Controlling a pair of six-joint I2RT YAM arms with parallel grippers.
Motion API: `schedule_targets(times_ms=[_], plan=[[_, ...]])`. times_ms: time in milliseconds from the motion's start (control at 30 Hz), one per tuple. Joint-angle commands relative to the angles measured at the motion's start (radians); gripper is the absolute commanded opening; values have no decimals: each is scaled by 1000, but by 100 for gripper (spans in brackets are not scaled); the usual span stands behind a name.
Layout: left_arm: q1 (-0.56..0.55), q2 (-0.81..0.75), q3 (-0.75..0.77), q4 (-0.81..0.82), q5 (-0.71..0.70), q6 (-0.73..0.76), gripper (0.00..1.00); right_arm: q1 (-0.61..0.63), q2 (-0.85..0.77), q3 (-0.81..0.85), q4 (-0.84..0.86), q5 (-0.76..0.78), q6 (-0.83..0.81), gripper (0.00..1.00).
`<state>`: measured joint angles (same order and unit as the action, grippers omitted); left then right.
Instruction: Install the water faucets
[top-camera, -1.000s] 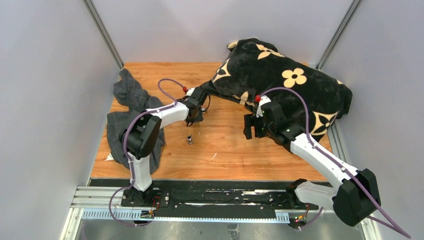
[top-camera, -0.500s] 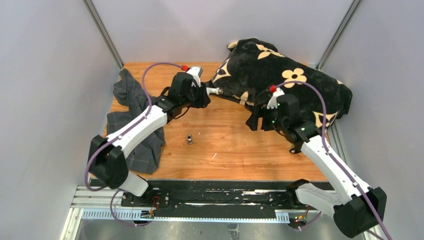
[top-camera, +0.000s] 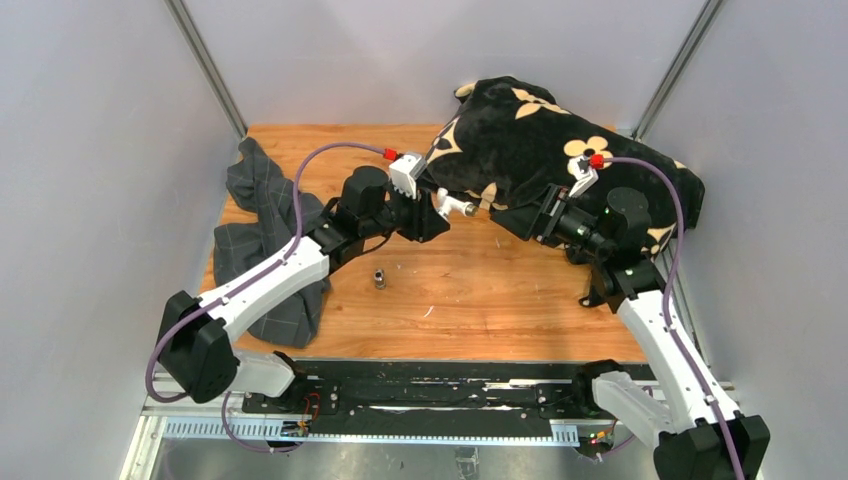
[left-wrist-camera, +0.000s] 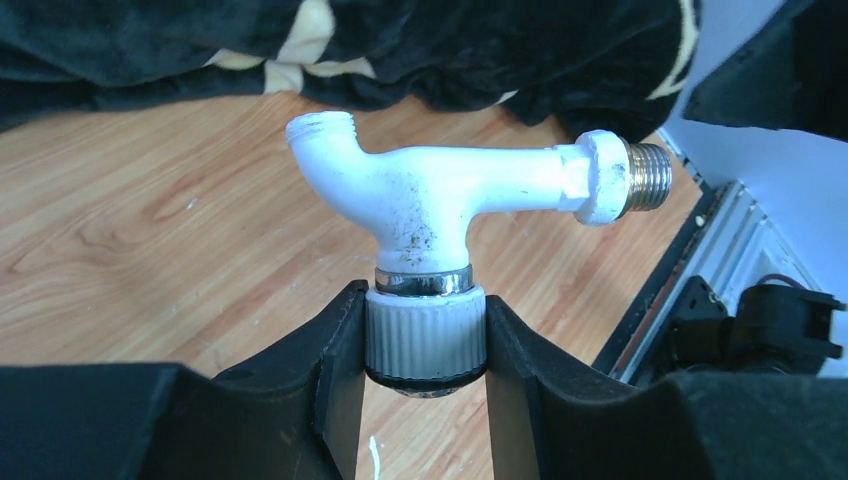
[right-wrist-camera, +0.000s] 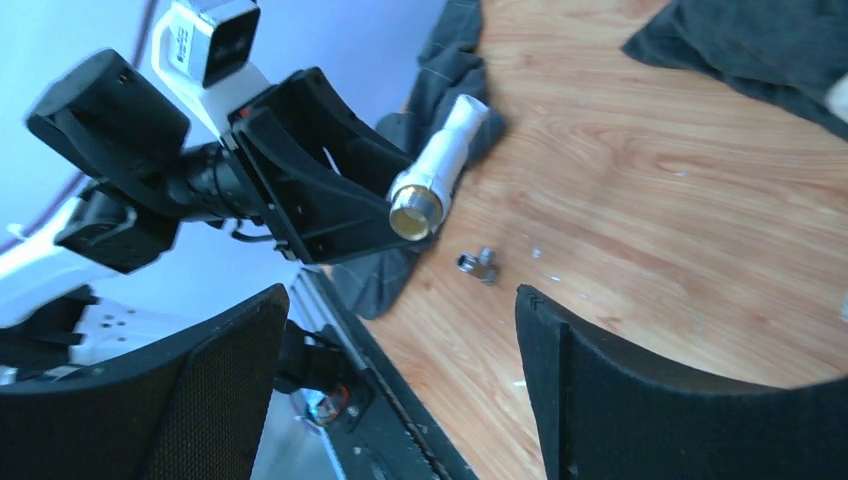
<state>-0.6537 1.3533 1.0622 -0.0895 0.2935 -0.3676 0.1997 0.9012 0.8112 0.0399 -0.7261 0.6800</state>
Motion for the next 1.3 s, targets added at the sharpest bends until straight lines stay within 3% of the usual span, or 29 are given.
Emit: schedule_targets(times_ms=[0, 200, 333, 633, 1000, 1267], plan=[[-32, -61, -10, 132, 63, 15, 0, -18, 15, -28, 243, -106, 226, 83], [-35, -80, -24, 247, 310, -22, 0, -38, 31, -63, 462, -143, 367, 84], [-35, -91, -32, 282, 406, -53, 0, -90, 55, -146, 893, -175, 642, 85], [-33, -95, -20, 472, 596, -280, 0, -152, 245, -180, 1522, -199, 960, 84], [41, -123, -44, 784, 690, -664, 0, -151, 263, -113, 1547, -248, 853, 86], [61, -84, -45, 1254, 733, -1086, 0, -85, 243, -88, 1547, -193, 706, 88]])
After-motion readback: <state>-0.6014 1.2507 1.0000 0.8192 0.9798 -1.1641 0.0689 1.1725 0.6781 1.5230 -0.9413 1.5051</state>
